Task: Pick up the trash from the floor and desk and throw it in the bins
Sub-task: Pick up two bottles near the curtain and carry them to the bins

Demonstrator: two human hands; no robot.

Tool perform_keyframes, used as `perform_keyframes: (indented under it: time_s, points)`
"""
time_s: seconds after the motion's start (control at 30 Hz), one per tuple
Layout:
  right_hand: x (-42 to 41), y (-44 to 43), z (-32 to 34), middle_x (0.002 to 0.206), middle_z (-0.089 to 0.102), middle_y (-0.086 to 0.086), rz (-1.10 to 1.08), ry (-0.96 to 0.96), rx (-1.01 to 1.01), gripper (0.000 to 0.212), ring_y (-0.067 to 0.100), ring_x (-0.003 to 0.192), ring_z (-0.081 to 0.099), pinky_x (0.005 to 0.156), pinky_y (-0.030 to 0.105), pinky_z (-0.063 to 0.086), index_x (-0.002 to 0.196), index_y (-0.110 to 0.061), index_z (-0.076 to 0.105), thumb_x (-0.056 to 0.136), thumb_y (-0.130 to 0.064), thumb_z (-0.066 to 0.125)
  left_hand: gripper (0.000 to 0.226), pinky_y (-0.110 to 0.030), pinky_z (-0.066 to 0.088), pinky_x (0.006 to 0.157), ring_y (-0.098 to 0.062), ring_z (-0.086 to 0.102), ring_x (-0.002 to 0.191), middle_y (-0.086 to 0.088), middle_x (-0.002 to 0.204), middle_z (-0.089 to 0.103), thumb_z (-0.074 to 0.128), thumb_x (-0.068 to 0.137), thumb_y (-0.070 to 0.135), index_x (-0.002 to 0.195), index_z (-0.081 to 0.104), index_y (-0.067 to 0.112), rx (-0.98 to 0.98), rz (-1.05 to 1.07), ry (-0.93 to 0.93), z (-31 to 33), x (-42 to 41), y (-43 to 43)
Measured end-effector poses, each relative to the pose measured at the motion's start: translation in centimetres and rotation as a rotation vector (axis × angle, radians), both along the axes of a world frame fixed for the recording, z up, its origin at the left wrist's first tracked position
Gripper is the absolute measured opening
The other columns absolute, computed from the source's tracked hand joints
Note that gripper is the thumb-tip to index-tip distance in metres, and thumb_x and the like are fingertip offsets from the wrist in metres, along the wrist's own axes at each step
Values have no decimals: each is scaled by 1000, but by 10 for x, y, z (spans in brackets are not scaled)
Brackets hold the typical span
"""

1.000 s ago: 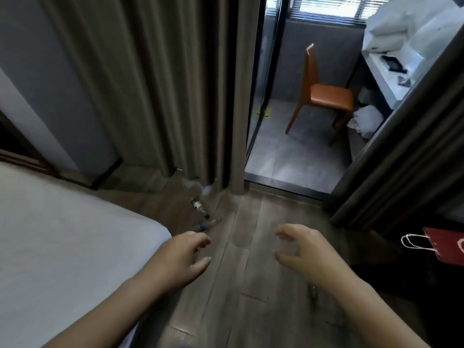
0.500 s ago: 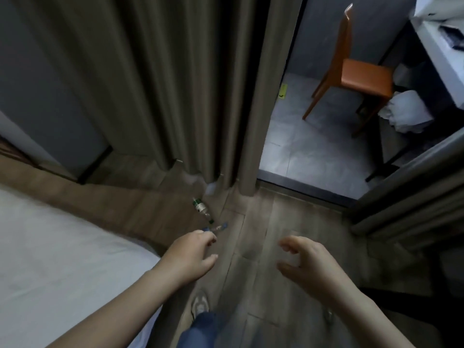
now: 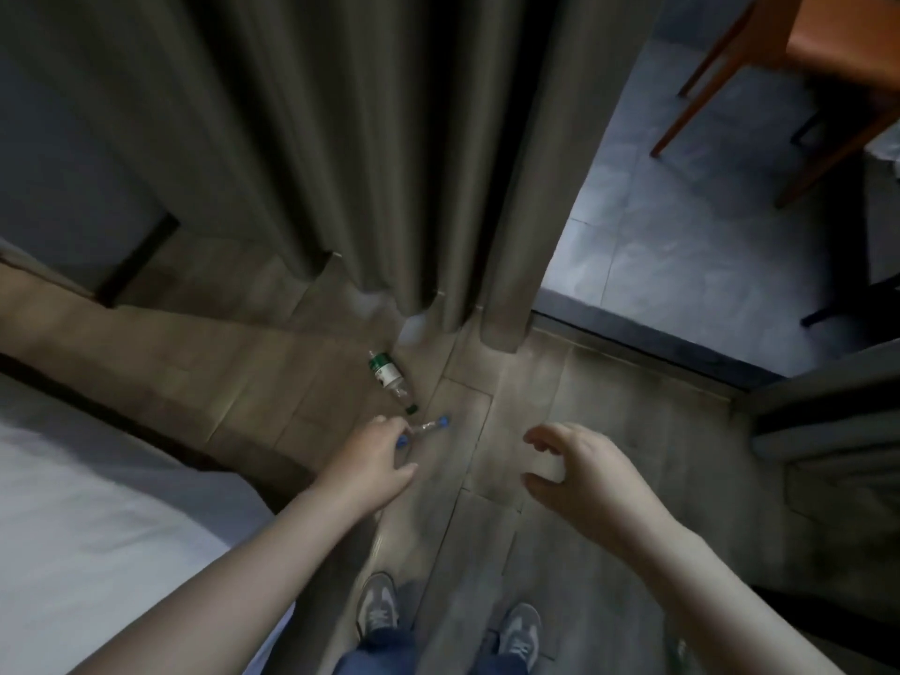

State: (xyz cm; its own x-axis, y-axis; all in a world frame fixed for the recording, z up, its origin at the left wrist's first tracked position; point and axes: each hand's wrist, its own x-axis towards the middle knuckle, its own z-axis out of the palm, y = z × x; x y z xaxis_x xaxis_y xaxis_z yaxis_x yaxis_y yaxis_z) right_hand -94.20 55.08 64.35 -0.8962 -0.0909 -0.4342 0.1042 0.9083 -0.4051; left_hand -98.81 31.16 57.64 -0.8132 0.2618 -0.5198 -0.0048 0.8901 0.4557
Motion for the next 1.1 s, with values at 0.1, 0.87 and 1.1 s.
perform_keyframes:
  time_s: [0.1, 0.87, 1.1]
  points:
    - [-24, 9, -70, 118, 60, -11, 25, -5, 5, 44, 7, 110, 54, 90, 20, 43, 126, -30, 55, 84, -38, 65, 46, -31, 45, 93, -22, 54, 111, -6, 124, 54, 65, 84, 33, 124, 53, 14, -57, 43, -7, -77, -19, 4]
    - [-104, -19, -569, 120, 56, -11, 257, 134, 79, 46, 4, 102, 54, 86, 20, 49, 130, -32, 49, 87, -39, 63, 48, -35, 49, 81, -22, 55, 97, -3, 107, 54, 71, 72, 42, 109, 55, 16, -204, -122, 301, -573, -75, -34]
    - [-103, -33, -577, 121, 57, -8, 247, 79, 42, 45, 6, 105, 54, 87, 20, 47, 131, -28, 50, 88, -36, 62, 68, -28, 45, 81, -19, 54, 102, -2, 117, 52, 75, 68, 47, 123, 46, 20, -186, -22, 187, -603, -57, -39]
